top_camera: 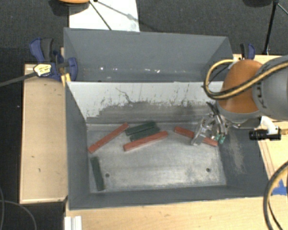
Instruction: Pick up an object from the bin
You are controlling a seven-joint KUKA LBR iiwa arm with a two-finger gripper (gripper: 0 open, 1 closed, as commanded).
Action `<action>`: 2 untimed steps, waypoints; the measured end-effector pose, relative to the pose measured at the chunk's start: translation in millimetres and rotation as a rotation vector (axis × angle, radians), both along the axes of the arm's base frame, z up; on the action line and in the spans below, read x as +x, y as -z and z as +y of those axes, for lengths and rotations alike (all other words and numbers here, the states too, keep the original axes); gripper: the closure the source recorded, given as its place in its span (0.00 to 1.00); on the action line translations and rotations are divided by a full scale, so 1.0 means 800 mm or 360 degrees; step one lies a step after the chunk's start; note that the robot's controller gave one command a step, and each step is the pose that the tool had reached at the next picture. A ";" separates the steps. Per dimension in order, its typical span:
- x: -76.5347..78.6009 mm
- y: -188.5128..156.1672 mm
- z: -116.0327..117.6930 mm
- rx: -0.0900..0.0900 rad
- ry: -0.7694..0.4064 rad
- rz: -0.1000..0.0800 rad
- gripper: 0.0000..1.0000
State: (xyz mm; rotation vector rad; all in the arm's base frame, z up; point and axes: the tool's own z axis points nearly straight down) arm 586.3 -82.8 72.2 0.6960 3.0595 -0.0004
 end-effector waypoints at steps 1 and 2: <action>-0.017 -0.189 -0.010 0.0000 -0.0072 -0.0002 1.00; -0.018 -0.188 -0.010 0.0001 -0.0076 0.0002 0.00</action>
Offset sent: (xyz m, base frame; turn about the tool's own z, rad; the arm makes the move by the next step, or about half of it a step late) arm 0.0000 0.0000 0.0000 0.0000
